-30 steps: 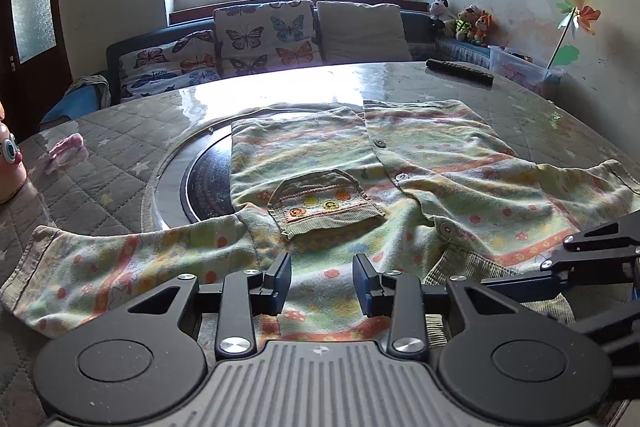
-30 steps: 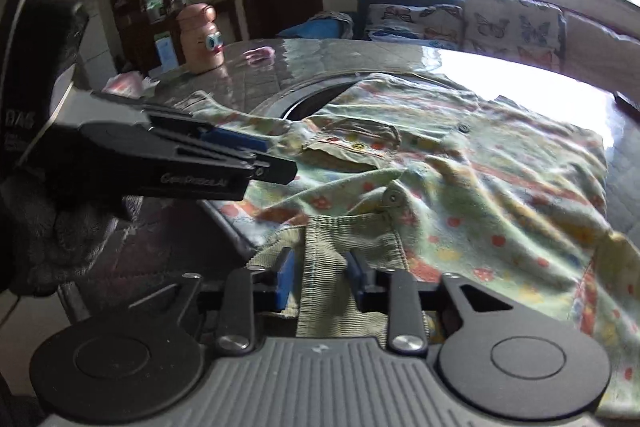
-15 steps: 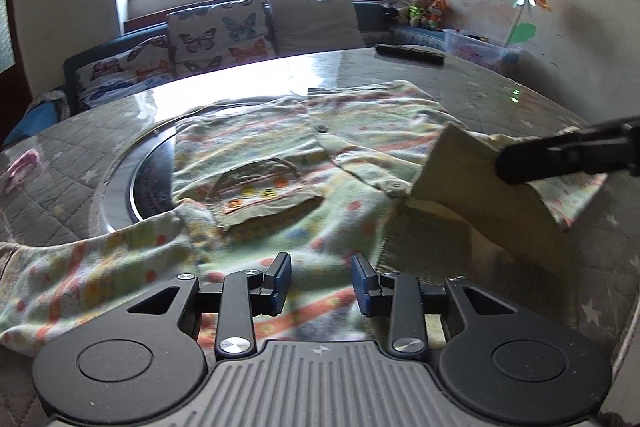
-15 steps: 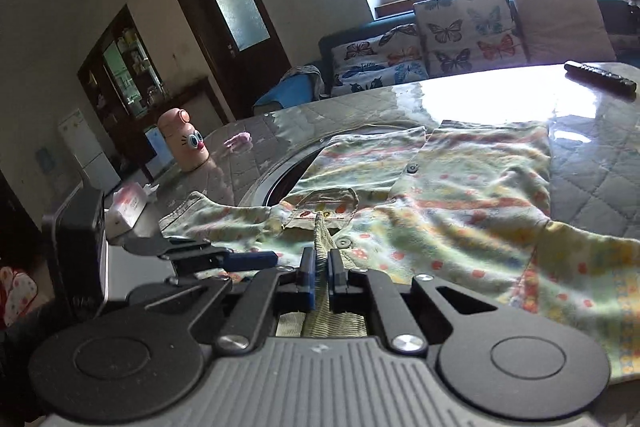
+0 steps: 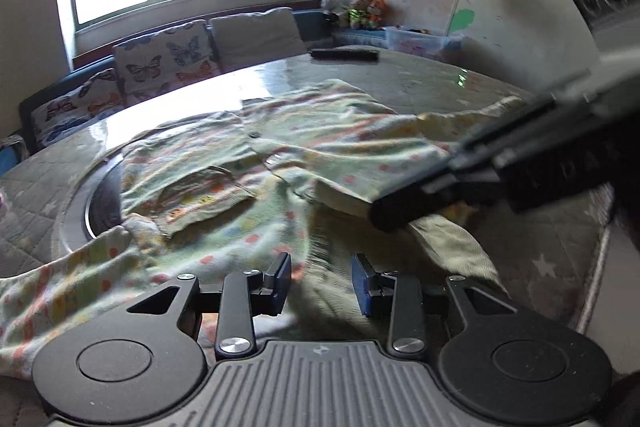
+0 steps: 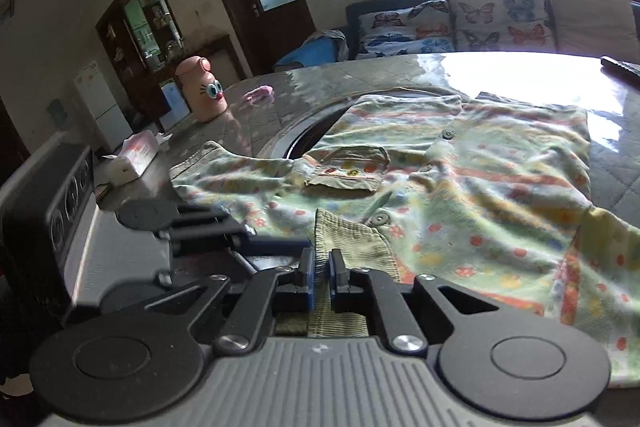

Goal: Fold clothes

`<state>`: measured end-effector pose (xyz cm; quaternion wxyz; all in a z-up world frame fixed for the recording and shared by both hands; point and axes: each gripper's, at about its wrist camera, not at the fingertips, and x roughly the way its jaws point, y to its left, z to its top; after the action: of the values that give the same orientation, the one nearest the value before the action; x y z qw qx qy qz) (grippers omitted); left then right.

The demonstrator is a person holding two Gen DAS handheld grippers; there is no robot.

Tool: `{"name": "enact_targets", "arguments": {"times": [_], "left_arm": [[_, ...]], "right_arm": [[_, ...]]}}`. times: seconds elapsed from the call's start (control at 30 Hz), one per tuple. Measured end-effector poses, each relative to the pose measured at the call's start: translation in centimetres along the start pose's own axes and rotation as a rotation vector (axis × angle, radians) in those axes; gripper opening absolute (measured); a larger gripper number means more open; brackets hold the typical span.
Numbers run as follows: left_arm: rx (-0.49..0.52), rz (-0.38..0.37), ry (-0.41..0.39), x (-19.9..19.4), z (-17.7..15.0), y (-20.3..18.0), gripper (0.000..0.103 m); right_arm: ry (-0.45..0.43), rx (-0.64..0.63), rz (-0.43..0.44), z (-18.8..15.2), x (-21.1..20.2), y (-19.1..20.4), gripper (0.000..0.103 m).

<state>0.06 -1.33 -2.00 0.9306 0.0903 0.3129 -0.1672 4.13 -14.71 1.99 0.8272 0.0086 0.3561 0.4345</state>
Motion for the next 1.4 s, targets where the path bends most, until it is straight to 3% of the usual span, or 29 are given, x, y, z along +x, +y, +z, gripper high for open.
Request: {"name": "enact_targets", "arguments": {"times": [0.17, 0.23, 0.3, 0.57, 0.63, 0.77, 0.93, 1.17, 1.4], "left_arm": [[-0.010, -0.019, -0.012, -0.3, -0.2, 0.0, 0.036], [-0.008, -0.027, -0.022, -0.6, -0.2, 0.2, 0.036], [-0.010, -0.038, -0.035, -1.2, -0.2, 0.5, 0.038], [-0.024, -0.057, -0.122, -4.5, 0.2, 2.3, 0.039], [-0.038, -0.045, -0.140, -4.8, 0.8, 2.7, 0.039], [-0.066, -0.025, -0.134, -3.4, 2.3, 2.6, 0.039], [-0.087, -0.055, -0.099, -0.3, 3.6, 1.6, 0.038], [-0.054, -0.115, -0.047, 1.9, 3.1, -0.3, 0.038], [-0.021, -0.121, -0.012, 2.5, 2.2, -1.1, 0.039]], "right_arm": [[-0.071, 0.033, 0.046, 1.2, -0.9, -0.5, 0.011], [-0.085, 0.038, 0.008, 1.6, -0.7, -1.0, 0.011], [-0.062, 0.009, -0.048, 1.7, 0.2, -1.2, 0.012], [0.062, -0.155, -0.105, -0.3, 3.7, -0.2, 0.013], [0.084, -0.181, -0.105, -1.2, 3.8, 0.2, 0.019], [0.083, -0.218, -0.107, -2.3, 3.0, 1.0, 0.023], [0.039, -0.114, -0.105, -2.5, 0.0, -0.5, 0.026], [-0.053, 0.087, -0.313, -2.6, -4.6, -7.2, 0.028], [-0.102, 0.233, -0.600, -3.4, -7.2, -15.3, 0.037]]}}
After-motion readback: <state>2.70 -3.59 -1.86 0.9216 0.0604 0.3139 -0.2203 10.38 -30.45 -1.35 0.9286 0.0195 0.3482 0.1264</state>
